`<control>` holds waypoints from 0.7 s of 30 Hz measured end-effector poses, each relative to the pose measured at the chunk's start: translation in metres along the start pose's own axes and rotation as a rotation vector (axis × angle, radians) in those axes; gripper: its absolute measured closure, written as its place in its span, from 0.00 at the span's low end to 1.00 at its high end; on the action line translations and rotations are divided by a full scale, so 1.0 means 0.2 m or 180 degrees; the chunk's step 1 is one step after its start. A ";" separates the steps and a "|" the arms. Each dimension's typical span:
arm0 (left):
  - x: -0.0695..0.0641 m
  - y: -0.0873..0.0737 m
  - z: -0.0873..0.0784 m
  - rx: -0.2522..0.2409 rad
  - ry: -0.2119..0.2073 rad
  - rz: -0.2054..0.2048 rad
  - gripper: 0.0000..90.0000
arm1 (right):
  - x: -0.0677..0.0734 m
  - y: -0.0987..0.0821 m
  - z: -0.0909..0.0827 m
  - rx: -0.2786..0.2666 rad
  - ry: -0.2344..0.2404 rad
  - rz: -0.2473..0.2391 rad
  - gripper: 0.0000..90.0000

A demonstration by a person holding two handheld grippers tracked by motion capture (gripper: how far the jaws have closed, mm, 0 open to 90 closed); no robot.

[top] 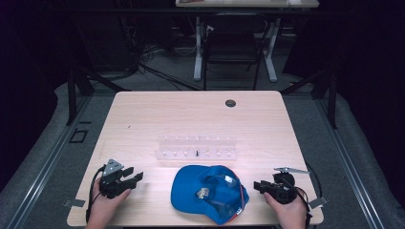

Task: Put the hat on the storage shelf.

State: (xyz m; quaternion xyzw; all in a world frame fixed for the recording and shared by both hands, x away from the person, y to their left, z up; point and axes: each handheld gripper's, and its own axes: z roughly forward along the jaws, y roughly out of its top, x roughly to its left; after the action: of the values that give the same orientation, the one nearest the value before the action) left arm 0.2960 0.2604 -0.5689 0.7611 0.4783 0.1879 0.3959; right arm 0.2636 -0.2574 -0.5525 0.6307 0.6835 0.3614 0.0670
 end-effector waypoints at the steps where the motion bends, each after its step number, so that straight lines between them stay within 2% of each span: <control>1: 0.00 0.00 0.00 0.0013 0.0000 0.0011 0.56 | 0.00 0.00 0.00 -0.0015 0.0006 0.0002 0.70; 4: 0.00 0.00 0.00 0.0042 -0.0011 0.0017 0.54 | 0.00 0.01 0.00 0.0000 0.0045 0.0038 0.71; 8: -0.01 0.00 0.01 0.0040 -0.0025 -0.0002 0.54 | 0.02 0.01 -0.01 0.0105 0.0122 0.0079 0.72; 18: -0.02 0.00 0.01 0.0037 -0.0031 0.0036 0.53 | 0.09 0.02 0.03 0.0269 0.0105 0.0013 0.72; 21: -0.02 0.00 0.01 0.0054 -0.0035 0.0031 0.53 | 0.10 0.02 0.05 0.0370 0.0115 -0.0002 0.72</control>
State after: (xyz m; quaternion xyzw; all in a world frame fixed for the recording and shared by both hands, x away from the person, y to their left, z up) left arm 0.2951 0.2560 -0.5706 0.7677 0.4739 0.1816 0.3911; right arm 0.2677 -0.2348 -0.5507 0.6266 0.7047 0.3324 0.0181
